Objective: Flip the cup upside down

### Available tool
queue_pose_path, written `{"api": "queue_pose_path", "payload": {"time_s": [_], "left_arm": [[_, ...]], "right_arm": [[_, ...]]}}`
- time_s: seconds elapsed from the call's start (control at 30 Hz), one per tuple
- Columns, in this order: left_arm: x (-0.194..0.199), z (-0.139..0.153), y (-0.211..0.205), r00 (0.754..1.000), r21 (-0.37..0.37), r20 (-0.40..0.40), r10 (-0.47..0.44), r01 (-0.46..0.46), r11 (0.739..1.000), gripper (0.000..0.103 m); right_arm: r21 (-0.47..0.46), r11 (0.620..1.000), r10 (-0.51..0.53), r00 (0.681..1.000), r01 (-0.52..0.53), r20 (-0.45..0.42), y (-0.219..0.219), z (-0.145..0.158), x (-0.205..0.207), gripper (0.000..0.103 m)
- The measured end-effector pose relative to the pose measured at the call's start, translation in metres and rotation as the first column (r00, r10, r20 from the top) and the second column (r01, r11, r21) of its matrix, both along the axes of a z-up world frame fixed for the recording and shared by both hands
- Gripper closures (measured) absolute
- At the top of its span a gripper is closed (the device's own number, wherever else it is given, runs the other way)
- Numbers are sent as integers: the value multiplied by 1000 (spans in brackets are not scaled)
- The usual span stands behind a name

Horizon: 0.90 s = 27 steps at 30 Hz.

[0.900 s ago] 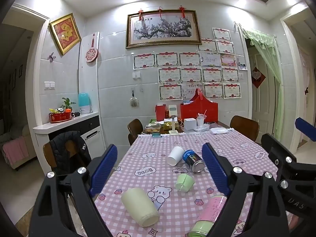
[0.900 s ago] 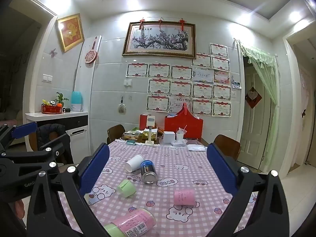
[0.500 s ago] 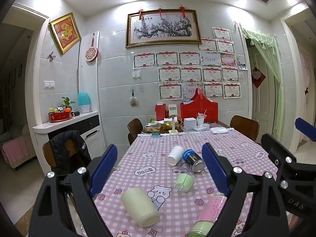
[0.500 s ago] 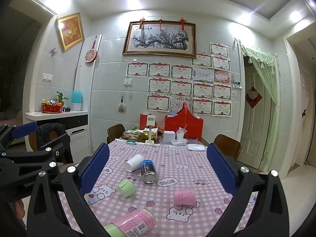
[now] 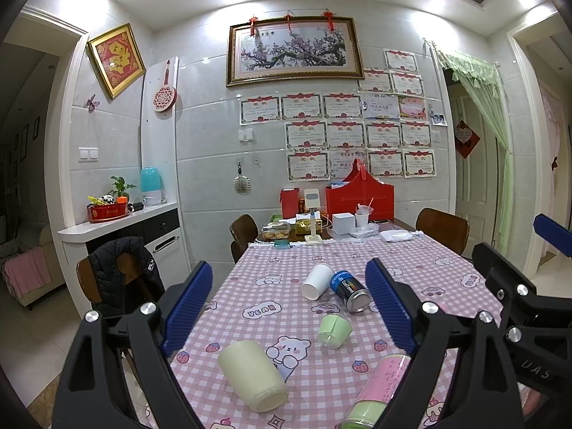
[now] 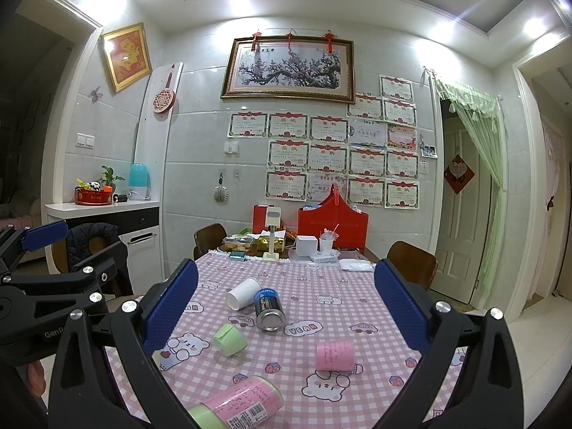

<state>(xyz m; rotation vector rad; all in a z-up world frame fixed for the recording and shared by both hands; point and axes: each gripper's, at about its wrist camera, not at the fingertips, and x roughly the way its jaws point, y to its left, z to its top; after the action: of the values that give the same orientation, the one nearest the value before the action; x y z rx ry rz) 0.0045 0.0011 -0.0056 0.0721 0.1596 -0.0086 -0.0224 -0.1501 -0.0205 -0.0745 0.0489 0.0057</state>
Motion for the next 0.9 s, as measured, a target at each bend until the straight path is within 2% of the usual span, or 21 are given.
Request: {"api": "queue_pose_path", "payload": {"time_s": [0.8,0.9], "left_arm": [[4,-3,-1,1000,1,-5,-4,4,1000,17],[9,-12,-7,1000,5,-10,-6,6,1000,17]], "right_arm": [[6,1000,-5,1000,5,-8,-6,-10,2,8],[9,1000,-4,1000,4,-12,-8,-11,3,8]]}}
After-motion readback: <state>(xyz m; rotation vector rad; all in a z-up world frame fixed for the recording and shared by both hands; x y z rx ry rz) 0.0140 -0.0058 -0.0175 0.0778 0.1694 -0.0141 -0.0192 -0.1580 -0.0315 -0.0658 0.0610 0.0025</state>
